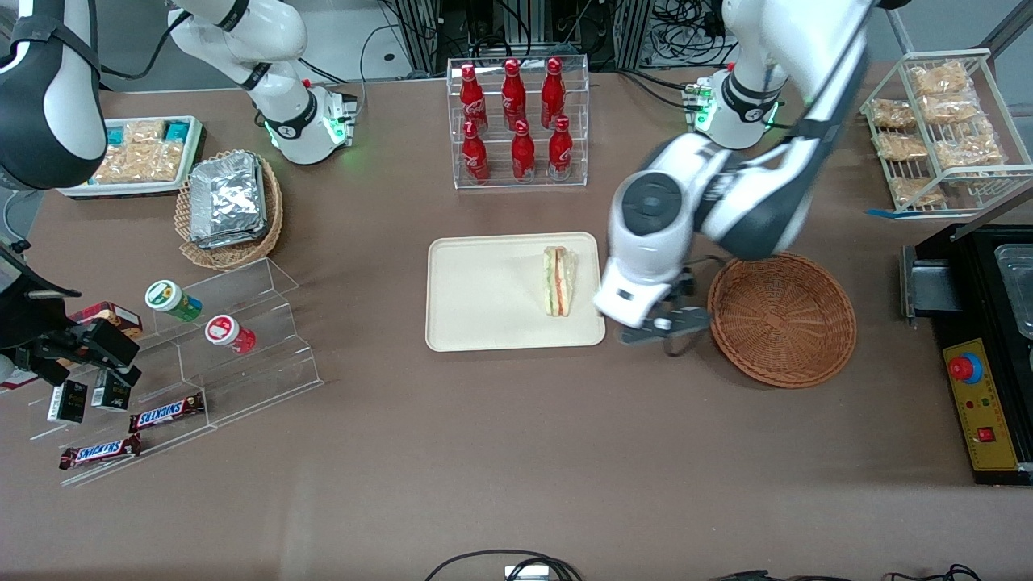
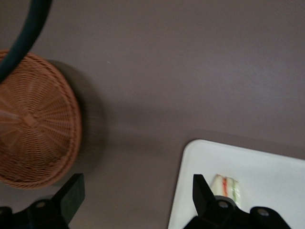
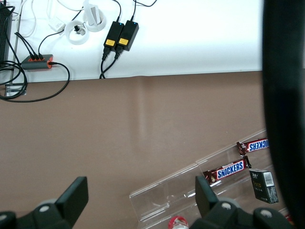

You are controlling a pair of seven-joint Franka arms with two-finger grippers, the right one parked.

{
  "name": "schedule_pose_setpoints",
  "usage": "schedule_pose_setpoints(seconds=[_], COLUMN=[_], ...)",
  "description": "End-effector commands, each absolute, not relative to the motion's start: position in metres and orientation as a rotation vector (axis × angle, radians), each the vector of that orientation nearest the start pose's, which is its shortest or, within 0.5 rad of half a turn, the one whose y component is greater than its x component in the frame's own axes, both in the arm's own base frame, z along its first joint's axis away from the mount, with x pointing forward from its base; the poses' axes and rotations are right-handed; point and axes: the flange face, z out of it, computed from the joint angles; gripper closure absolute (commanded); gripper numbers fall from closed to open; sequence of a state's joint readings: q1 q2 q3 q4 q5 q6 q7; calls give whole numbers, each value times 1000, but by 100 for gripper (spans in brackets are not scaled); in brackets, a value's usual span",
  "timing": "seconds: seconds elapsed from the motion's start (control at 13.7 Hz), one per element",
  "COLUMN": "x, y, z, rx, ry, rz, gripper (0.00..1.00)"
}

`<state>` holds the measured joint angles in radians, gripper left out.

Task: Place sandwich from basket to tray

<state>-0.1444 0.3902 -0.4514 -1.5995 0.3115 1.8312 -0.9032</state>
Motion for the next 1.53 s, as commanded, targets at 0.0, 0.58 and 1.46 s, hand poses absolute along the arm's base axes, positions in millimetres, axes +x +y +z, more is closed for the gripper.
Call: schedule_pose_setpoints(seconds=[0.0, 0.58, 1.46], x=[573, 573, 524], y=[-276, -121, -37], z=[450, 543, 634], rx=[-2920, -3019, -3050], ry=[-390, -168, 283], rz=[-12, 138, 146], gripper=[0, 0, 0])
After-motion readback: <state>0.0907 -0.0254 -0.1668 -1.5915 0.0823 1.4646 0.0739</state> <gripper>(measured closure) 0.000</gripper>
